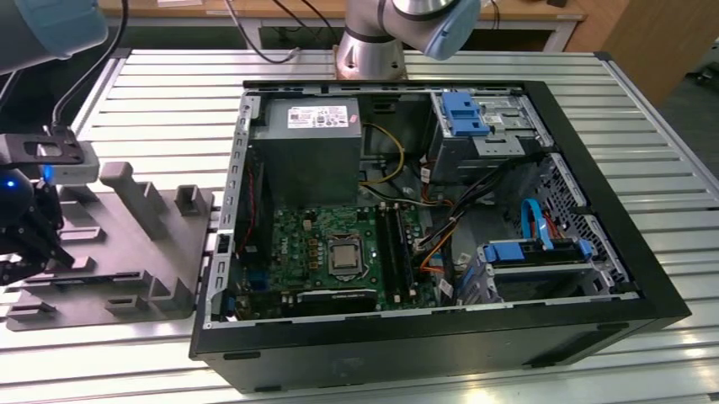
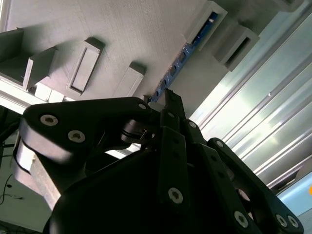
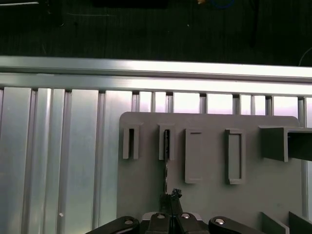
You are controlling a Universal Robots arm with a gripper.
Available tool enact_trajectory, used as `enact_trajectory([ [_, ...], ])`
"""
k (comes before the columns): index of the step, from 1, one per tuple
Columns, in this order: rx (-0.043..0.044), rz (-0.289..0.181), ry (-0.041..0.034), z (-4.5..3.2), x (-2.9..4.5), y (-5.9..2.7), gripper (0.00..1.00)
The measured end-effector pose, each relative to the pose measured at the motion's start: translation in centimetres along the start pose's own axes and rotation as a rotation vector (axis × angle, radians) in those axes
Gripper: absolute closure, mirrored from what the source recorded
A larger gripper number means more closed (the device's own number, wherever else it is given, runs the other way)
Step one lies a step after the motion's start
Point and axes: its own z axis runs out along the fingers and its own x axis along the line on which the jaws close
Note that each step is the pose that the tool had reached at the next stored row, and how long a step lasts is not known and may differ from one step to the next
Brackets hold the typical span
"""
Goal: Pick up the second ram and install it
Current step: 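Pick up the second ram and move it above second insertion slot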
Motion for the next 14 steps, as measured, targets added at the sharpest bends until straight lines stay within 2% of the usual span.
enact_trajectory([
  [14, -0.0001, 0.0, 0.0001, 1.21, 0.39, -0.04, 0.9],
])
